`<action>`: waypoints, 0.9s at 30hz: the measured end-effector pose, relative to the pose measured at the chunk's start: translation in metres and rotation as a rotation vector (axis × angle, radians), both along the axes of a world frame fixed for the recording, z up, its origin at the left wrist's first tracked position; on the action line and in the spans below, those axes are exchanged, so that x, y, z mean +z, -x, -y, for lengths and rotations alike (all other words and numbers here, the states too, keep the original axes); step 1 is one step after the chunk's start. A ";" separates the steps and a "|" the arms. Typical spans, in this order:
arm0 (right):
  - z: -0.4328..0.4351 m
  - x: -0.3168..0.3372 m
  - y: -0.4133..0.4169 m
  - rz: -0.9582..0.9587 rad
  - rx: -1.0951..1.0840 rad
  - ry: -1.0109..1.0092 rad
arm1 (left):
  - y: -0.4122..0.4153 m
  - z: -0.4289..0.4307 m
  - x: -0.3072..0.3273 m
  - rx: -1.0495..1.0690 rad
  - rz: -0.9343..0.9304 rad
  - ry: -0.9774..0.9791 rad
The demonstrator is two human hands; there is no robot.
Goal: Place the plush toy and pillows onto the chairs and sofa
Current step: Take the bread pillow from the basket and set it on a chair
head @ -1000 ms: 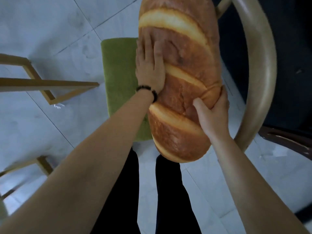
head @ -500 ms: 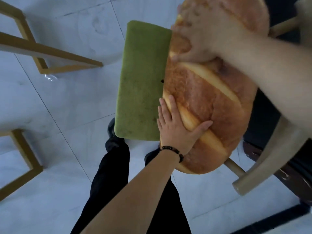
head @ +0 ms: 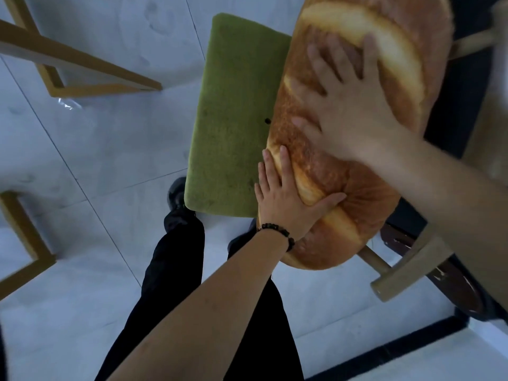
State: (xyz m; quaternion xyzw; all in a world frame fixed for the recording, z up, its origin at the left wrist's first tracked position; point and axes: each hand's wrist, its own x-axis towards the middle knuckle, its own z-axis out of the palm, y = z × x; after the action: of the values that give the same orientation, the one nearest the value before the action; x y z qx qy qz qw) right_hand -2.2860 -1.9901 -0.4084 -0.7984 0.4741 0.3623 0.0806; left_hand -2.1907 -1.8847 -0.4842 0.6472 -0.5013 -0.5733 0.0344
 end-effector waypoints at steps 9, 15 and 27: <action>0.043 -0.045 0.019 0.118 -0.118 0.151 | -0.015 -0.092 0.004 0.091 -0.068 -0.080; -0.029 -0.028 0.012 0.194 -0.255 0.315 | -0.012 -0.092 -0.008 0.017 -0.056 -0.049; -0.088 -0.024 0.051 0.193 -0.384 0.312 | -0.028 -0.093 -0.016 -0.069 -0.066 -0.002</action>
State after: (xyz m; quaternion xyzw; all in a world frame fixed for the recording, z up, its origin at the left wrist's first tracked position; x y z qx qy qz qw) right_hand -2.3366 -1.9020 -0.4321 -0.7274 0.6572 0.1852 0.0688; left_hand -2.1626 -1.7914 -0.5007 0.6105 -0.5211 -0.5957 0.0305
